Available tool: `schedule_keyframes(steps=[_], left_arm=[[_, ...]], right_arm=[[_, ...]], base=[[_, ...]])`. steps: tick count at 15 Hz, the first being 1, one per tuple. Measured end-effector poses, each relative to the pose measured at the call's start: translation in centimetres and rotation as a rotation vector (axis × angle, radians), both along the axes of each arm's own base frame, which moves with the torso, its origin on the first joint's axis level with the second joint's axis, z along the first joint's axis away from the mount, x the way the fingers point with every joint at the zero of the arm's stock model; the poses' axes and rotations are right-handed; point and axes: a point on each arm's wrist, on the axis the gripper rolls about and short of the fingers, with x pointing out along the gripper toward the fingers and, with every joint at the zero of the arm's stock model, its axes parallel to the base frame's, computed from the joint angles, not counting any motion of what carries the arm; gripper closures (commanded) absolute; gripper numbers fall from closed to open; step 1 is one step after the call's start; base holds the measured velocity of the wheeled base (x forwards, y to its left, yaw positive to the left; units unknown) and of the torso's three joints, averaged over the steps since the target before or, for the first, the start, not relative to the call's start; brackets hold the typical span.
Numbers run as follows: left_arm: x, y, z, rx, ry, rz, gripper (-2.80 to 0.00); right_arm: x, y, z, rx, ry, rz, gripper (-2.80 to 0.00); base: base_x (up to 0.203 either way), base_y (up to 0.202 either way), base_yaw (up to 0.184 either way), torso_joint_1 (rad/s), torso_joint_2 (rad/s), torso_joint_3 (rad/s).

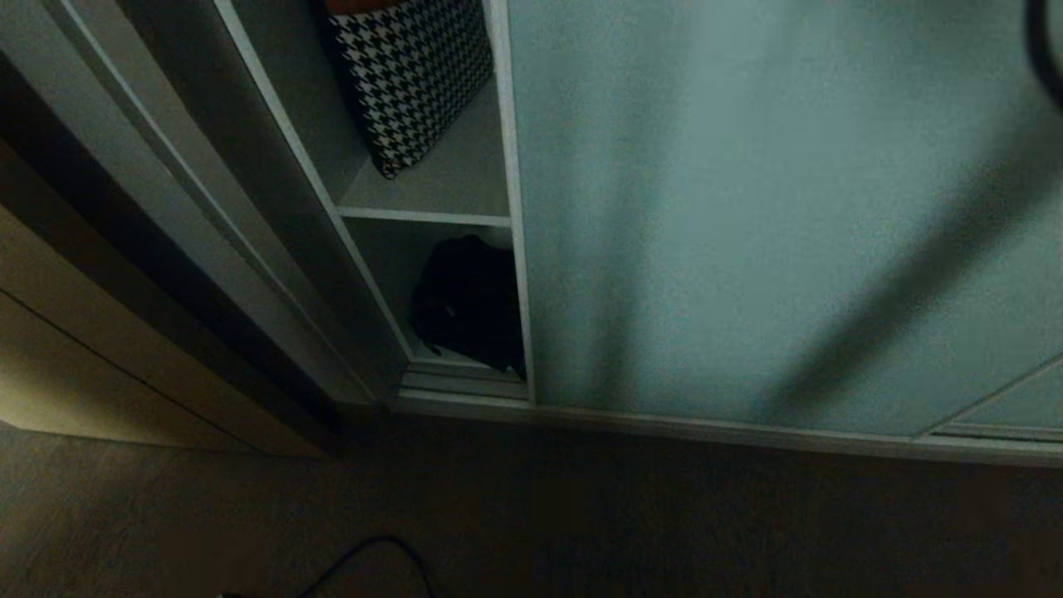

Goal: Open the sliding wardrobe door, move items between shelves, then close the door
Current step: Close the door

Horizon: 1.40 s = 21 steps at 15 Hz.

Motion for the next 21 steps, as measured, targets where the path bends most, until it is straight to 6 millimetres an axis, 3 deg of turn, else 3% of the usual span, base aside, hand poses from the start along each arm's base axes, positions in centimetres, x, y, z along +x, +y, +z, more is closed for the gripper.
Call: schedule_keyframes(steps=[4, 6, 9, 16, 21], left_arm=[[0.0, 0.0, 0.0, 0.000, 0.000, 0.000, 0.00], [0.0, 0.0, 0.0, 0.000, 0.000, 0.000, 0.00], [0.0, 0.0, 0.0, 0.000, 0.000, 0.000, 0.00], [0.0, 0.0, 0.0, 0.000, 0.000, 0.000, 0.00], [0.0, 0.0, 0.0, 0.000, 0.000, 0.000, 0.00]], right_arm=[[-5.1, -9.5, 1.7, 0.046, -0.030, -0.413, 0.00], [-8.1, -12.3, 1.6, 0.092, -0.035, -0.661, 0.00], [-11.2, -14.4, 0.9, 0.148, -0.031, -1.015, 0.00], [-13.1, -19.8, -4.0, 0.204, 0.100, -1.688, 0.00], [-12.7, -27.2, -5.9, 0.300, 0.152, -1.854, 0.00]], base=[[0.000, 0.000, 0.000, 0.000, 0.00, 0.000], [0.000, 0.000, 0.000, 0.000, 0.00, 0.000], [0.000, 0.000, 0.000, 0.000, 0.00, 0.000], [0.000, 0.000, 0.000, 0.000, 0.00, 0.000], [0.000, 0.000, 0.000, 0.000, 0.00, 0.000]])
